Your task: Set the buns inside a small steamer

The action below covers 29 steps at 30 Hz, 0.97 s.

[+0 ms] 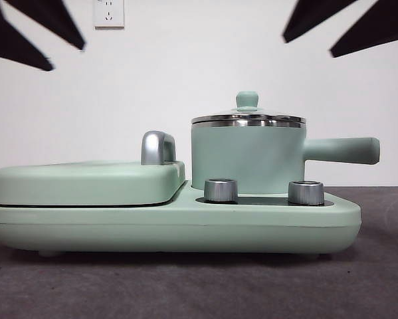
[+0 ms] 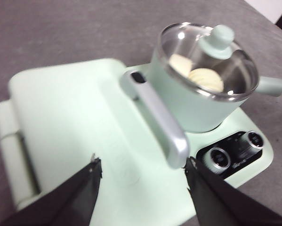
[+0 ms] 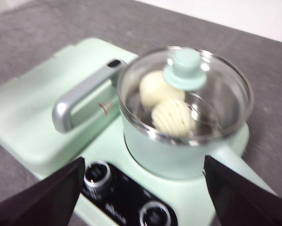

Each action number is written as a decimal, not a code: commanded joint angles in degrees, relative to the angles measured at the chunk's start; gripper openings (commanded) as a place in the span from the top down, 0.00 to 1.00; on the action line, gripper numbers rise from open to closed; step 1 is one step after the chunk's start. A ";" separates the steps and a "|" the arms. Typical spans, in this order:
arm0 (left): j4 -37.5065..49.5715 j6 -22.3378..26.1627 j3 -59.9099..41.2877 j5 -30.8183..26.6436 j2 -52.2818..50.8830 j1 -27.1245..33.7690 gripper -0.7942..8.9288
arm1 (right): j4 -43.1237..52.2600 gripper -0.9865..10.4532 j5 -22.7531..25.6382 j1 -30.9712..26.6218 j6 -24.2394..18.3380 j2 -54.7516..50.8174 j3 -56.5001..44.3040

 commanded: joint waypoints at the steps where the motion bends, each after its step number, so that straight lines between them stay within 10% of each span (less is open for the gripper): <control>1: -1.77 -0.90 -0.61 0.00 -1.68 0.68 0.62 | 3.76 0.56 -0.96 0.35 -0.07 2.34 0.33; 10: -5.68 -4.11 -0.59 0.00 -3.54 0.92 0.65 | 5.66 0.57 -0.76 0.35 0.04 2.99 0.33; 14: -5.42 -4.24 -0.59 0.04 -3.56 0.92 0.91 | 5.60 0.91 -0.85 0.39 0.15 2.99 0.33; 29: -5.55 -4.24 -0.59 0.04 -3.56 0.83 0.91 | 5.68 0.90 -2.29 0.35 0.33 2.93 0.33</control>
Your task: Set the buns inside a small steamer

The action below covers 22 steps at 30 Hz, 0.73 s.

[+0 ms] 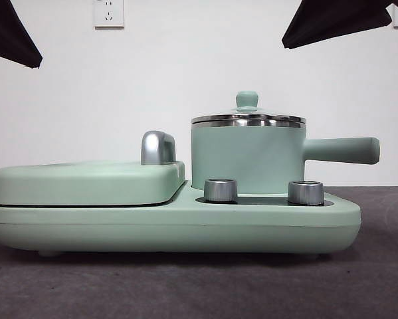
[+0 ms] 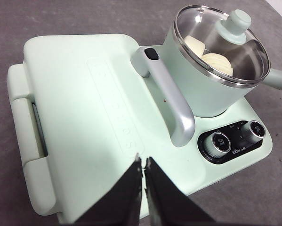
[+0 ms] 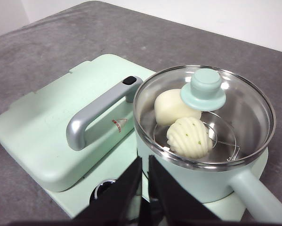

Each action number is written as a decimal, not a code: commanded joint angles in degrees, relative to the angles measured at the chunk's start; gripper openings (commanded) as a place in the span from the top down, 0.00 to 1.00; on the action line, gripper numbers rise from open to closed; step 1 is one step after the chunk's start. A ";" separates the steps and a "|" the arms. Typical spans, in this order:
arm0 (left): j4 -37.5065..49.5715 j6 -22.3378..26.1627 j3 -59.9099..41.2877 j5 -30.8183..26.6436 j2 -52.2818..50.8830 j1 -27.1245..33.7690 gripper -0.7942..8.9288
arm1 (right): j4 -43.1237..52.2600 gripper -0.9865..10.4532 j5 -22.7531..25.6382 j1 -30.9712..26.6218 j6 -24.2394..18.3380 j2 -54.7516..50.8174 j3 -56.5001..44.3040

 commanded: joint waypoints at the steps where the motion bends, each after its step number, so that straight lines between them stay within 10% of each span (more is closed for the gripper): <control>1: 0.57 -0.37 0.22 0.07 0.26 -0.26 0.91 | 0.63 0.90 -0.02 0.35 0.31 0.17 0.33; 9: 3.19 9.75 -3.41 0.02 -6.62 4.17 0.91 | 0.61 0.90 -0.02 0.35 0.31 0.17 0.33; 22: 21.16 9.70 -31.56 -0.44 -35.34 23.67 0.91 | 0.63 0.90 -0.02 0.35 0.31 0.17 0.33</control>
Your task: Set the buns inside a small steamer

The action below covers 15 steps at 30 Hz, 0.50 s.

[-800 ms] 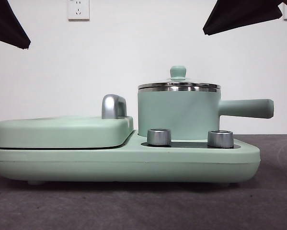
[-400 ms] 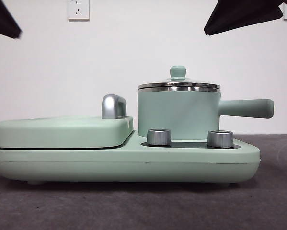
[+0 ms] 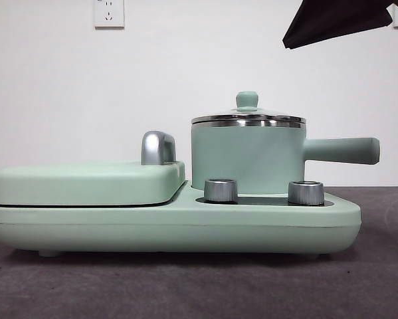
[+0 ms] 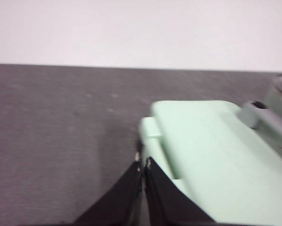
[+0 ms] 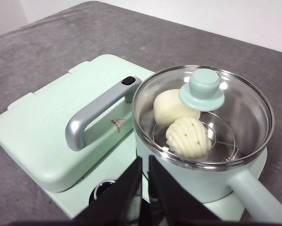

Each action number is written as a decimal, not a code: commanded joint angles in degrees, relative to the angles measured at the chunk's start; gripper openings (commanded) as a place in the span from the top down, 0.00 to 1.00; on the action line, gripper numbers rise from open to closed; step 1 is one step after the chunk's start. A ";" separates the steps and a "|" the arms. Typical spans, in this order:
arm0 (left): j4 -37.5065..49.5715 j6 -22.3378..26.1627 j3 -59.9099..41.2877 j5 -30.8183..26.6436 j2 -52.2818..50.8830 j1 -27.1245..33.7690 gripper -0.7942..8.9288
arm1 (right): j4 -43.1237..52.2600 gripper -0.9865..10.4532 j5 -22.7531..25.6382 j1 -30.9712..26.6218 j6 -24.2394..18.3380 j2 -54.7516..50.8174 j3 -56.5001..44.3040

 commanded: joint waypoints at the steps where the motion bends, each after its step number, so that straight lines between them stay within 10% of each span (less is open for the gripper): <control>1: 2.60 0.57 -4.37 -0.24 -4.17 1.95 0.91 | 0.63 0.90 -0.02 0.37 0.31 0.22 0.33; 15: 4.31 0.63 -12.98 -7.56 -11.67 3.08 0.91 | 0.63 0.90 -0.02 0.37 0.31 0.22 0.33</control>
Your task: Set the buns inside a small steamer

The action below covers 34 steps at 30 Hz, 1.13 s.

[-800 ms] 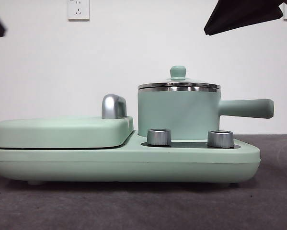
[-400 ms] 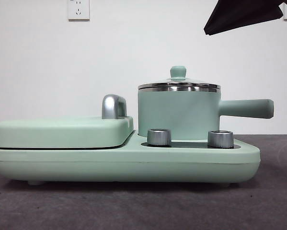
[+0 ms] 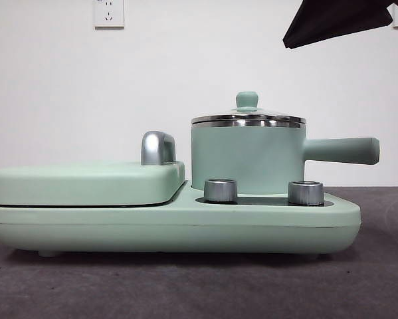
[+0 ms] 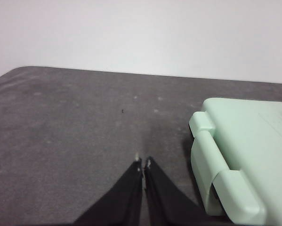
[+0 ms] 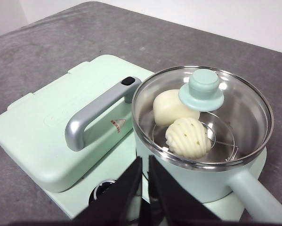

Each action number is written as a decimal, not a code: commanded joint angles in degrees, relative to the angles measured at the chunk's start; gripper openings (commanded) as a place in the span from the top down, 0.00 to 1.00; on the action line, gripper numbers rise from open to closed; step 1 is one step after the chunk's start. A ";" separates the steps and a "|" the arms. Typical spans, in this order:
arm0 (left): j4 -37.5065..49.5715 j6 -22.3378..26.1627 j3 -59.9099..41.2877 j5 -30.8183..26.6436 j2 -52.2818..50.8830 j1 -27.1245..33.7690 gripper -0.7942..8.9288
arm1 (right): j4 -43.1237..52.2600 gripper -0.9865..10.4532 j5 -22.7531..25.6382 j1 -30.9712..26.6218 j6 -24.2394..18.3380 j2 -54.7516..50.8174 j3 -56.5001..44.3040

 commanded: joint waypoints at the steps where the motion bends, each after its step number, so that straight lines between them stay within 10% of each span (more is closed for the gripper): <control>1: 0.15 0.57 -1.16 -0.22 -0.02 0.00 0.91 | 0.63 0.90 -0.02 0.37 0.31 0.22 0.33; 19: 0.13 -0.02 -1.14 -0.17 -0.02 -0.50 0.91 | 0.63 0.90 -0.02 0.37 0.31 0.22 0.33; 22: 0.13 -0.02 -1.14 -0.17 -0.02 -0.50 0.91 | -0.13 0.90 2.32 -0.42 -4.87 -0.55 0.17; 34: 0.13 0.00 -1.14 -0.17 -0.02 -0.50 0.91 | 17.59 0.90 2.97 -19.85 -5.31 -19.47 -22.77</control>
